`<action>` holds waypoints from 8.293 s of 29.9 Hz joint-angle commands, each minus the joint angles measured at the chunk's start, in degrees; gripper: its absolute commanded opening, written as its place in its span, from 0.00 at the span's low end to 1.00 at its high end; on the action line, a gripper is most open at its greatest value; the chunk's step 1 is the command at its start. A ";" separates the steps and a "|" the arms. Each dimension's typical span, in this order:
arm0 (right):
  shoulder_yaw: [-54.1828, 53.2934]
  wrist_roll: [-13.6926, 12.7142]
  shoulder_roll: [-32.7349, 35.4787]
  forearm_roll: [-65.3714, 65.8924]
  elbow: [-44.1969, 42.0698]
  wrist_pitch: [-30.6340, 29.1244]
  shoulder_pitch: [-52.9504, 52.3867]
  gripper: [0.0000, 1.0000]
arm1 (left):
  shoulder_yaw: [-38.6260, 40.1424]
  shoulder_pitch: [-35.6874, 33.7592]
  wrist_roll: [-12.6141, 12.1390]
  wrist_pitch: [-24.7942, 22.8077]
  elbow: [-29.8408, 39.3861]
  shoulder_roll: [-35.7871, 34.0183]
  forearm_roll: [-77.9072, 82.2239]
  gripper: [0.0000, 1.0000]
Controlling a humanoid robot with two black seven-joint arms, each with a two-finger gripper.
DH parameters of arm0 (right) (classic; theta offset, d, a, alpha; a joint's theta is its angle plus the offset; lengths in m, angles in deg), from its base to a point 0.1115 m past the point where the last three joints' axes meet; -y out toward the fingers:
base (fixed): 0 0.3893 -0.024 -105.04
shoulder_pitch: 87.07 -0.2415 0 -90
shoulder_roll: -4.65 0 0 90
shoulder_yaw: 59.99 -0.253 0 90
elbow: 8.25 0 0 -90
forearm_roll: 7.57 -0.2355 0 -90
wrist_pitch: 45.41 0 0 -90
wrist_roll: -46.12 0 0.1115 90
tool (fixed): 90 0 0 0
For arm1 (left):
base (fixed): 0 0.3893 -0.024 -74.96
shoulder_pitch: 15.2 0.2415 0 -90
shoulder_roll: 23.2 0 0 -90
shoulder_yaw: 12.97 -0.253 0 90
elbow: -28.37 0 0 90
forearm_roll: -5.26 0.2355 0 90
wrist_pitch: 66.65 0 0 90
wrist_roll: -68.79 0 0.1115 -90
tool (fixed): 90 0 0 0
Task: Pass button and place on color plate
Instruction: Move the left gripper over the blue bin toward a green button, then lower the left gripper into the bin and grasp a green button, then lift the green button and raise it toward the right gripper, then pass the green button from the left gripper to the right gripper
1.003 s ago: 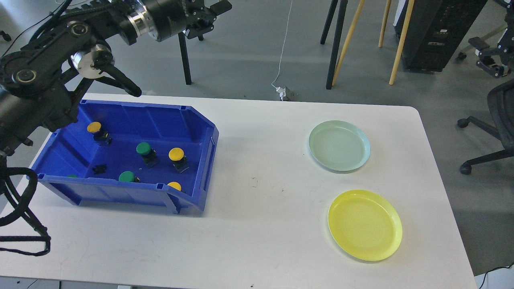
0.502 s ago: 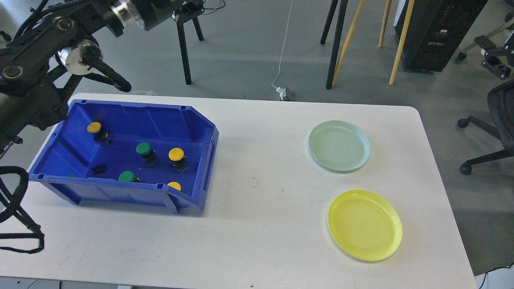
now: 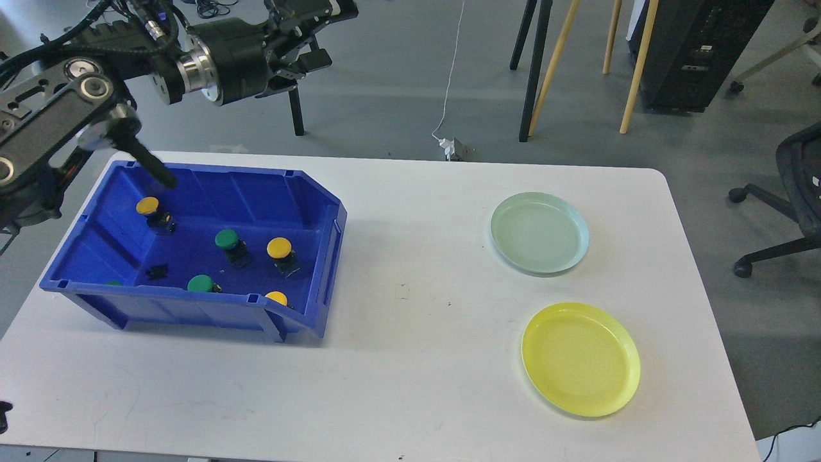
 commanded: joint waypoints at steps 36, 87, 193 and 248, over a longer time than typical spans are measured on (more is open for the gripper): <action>-7.52 -0.02 -1.92 0.65 0.25 0.00 -1.72 0.97 | -16.19 8.13 4.44 0.00 -21.72 4.75 49.25 0.99; -7.26 -0.02 -2.53 3.99 -0.27 0.00 -1.81 0.97 | -16.27 9.19 4.08 0.00 -26.12 5.72 48.90 0.34; -4.36 -0.02 -22.92 36.68 29.26 20.36 -18.68 0.65 | -9.33 -15.07 -6.55 0.00 -1.78 7.66 -26.42 0.34; -4.27 -0.02 -21.78 36.59 30.14 20.36 -20.44 0.34 | -8.36 -15.25 -6.02 0.00 1.13 5.28 -26.60 0.38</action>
